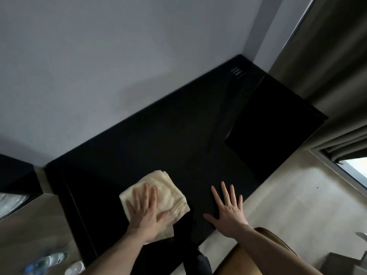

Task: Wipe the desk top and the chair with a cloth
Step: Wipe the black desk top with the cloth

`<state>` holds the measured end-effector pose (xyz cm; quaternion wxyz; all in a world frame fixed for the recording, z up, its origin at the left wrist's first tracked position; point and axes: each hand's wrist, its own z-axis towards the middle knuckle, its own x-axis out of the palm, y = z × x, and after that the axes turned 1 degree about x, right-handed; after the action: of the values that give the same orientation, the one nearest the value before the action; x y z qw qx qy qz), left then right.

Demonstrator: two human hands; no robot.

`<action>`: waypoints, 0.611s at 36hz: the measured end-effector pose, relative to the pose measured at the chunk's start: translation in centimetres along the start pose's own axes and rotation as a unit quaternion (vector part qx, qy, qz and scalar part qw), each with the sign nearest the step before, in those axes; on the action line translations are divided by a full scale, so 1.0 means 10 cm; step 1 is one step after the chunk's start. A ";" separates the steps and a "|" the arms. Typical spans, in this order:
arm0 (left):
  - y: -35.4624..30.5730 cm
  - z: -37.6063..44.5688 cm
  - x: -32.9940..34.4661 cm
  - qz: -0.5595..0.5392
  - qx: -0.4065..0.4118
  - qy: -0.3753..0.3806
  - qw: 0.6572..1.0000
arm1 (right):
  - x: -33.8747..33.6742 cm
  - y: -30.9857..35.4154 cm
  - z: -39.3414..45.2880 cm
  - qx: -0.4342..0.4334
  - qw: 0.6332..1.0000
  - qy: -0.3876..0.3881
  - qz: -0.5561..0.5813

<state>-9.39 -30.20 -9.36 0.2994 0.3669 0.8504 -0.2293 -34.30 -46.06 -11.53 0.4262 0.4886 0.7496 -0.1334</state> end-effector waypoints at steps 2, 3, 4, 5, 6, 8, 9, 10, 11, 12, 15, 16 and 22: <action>-0.17 0.07 -0.07 -0.003 0.008 -0.007 1.000 | 0.01 0.02 0.00 0.000 1.000 0.003 0.004; -0.22 0.09 -0.11 -0.006 0.017 -0.007 1.000 | 0.00 0.03 -0.01 0.000 1.000 0.006 0.003; -0.24 0.09 -0.15 -0.014 0.028 -0.007 0.999 | -0.01 0.05 -0.02 -0.001 1.000 0.010 0.003; -0.23 0.07 -0.20 -0.024 0.038 -0.007 0.999 | -0.03 0.07 -0.03 0.000 1.000 0.014 0.003; -0.18 0.03 -0.25 -0.036 0.048 -0.009 0.998 | -0.05 0.09 -0.05 0.001 1.000 0.016 0.005; -0.04 -0.07 -0.34 -0.079 0.069 -0.024 0.994 | -0.12 0.17 -0.07 0.010 1.000 0.017 0.016; 0.06 -0.13 -0.37 -0.103 0.080 -0.036 0.991 | -0.16 0.23 -0.09 0.019 0.999 0.017 0.029; 0.15 -0.21 -0.37 -0.124 0.087 -0.052 0.987 | -0.19 0.30 -0.12 0.028 0.998 0.014 0.048; 0.26 -0.29 -0.34 -0.136 0.086 -0.072 0.984 | -0.21 0.38 -0.16 0.037 0.997 0.008 0.067; 0.36 -0.38 -0.30 -0.141 0.077 -0.097 0.982 | -0.21 0.47 -0.19 0.040 0.996 -0.002 0.083; 0.73 -0.64 -0.11 -0.125 0.023 -0.128 0.984 | -0.19 0.84 -0.28 0.016 0.994 -0.040 0.098; 0.84 -0.71 -0.06 -0.113 0.008 -0.120 0.986 | -0.18 0.98 -0.29 0.002 0.994 -0.046 0.099; 1.34 -0.94 0.17 -0.059 -0.033 -0.071 0.995 | -0.02 1.89 -0.29 -0.062 0.996 -0.011 0.059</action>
<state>-3.37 -15.24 -6.04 0.3566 0.2885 0.8544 -0.2442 -19.73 -35.16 -5.56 0.4709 0.5034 0.7214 -0.0669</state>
